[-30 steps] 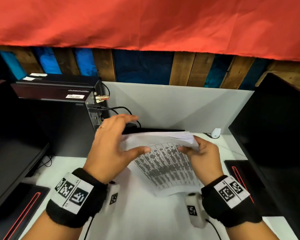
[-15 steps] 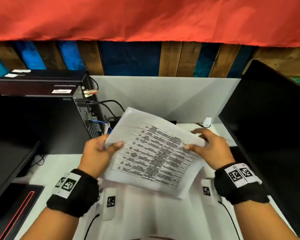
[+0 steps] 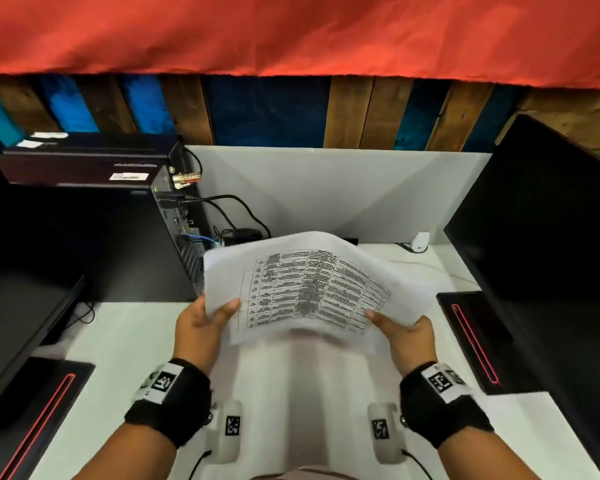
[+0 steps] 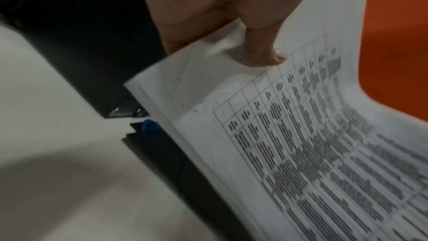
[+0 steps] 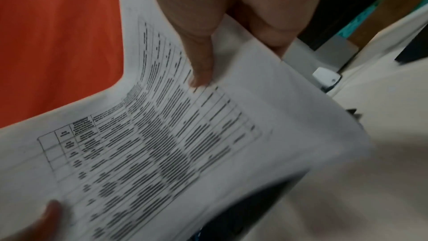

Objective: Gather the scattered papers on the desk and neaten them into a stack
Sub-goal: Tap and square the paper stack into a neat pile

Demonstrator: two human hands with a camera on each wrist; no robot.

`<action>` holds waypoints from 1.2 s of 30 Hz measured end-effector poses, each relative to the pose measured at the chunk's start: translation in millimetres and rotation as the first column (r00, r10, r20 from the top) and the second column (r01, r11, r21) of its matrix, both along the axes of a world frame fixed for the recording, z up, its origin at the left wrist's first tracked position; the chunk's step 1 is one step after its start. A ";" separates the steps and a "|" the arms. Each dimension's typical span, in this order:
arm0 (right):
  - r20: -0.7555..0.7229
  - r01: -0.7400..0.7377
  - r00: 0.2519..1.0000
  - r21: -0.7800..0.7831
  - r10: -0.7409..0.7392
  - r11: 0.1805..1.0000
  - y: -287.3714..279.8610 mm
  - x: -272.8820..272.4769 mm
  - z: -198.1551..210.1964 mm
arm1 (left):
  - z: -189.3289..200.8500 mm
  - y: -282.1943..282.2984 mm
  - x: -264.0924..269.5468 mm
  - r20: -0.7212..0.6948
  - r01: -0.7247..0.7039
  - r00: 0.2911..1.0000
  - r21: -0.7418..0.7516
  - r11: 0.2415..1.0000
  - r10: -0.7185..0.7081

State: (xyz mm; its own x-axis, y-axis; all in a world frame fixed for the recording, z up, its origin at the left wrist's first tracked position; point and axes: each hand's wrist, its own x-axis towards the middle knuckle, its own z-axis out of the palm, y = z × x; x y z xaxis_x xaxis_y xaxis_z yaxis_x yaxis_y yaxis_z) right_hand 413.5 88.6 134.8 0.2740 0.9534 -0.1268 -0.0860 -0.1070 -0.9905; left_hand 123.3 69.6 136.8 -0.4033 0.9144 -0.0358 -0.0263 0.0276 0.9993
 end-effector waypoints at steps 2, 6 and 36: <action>0.001 0.034 0.999 0.013 -0.034 0.999 -3.1 -7.7 -8.0 | -8.8 -5.4 7.6 0.034 -0.027 0.999 -0.017 1.000 0.027; 0.020 0.026 0.999 -0.020 -0.026 0.999 -10.4 -11.2 -22.0 | -26.3 -13.7 10.3 0.089 -0.020 0.996 -0.060 0.998 0.025; 0.179 -0.029 0.982 -0.162 0.058 0.986 -5.4 -11.5 -40.7 | -65.7 -9.2 -8.6 0.060 -0.070 0.994 -0.237 0.969 0.087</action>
State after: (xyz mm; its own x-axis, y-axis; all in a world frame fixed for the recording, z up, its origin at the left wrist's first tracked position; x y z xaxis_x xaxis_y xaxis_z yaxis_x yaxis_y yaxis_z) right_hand 402.0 83.2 94.2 0.2653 0.9367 -0.2285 0.1025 -0.2630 -0.9593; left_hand 114.7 60.4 71.1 -0.4624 0.8428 -0.2754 -0.1069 0.2553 0.9609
